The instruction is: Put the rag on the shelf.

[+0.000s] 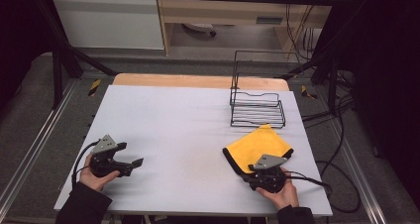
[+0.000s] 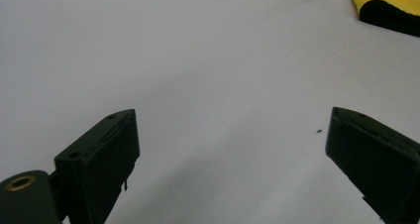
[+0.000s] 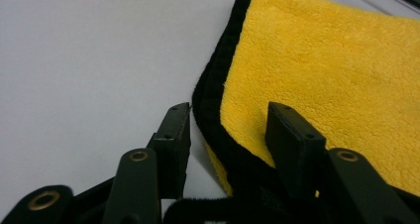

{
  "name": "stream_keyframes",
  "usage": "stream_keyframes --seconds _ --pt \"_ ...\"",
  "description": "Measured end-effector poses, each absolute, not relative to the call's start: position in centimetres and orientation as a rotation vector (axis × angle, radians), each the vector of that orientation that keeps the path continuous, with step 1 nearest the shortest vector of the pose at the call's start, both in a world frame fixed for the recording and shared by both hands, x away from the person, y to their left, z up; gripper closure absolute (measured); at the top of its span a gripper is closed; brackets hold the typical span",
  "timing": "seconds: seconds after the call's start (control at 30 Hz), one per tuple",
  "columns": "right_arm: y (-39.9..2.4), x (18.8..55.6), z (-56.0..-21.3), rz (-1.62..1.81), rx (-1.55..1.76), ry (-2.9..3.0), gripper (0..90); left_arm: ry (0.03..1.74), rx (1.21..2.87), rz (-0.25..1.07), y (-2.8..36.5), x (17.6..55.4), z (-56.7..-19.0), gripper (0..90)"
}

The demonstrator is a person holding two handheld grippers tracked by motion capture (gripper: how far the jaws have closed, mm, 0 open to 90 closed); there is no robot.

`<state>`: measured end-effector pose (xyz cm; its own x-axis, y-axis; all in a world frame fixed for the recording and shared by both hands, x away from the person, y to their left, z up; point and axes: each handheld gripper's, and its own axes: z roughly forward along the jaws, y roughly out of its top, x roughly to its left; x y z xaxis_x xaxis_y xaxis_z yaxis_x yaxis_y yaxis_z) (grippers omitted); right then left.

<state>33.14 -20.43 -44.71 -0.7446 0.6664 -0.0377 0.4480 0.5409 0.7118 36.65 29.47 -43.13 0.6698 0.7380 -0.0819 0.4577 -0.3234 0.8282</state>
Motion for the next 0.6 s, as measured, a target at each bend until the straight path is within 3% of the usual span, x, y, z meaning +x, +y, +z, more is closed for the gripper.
stream_keyframes --seconds 0.33,0.6 --pt "-20.09 32.96 -44.86 0.919 0.836 2.45 74.2 0.937 1.974 0.386 29.54 36.69 -43.24 7.3" --pt "-20.88 33.08 -44.01 0.966 0.873 2.477 79.7 0.938 1.977 0.384 29.44 36.67 -43.27 7.9"
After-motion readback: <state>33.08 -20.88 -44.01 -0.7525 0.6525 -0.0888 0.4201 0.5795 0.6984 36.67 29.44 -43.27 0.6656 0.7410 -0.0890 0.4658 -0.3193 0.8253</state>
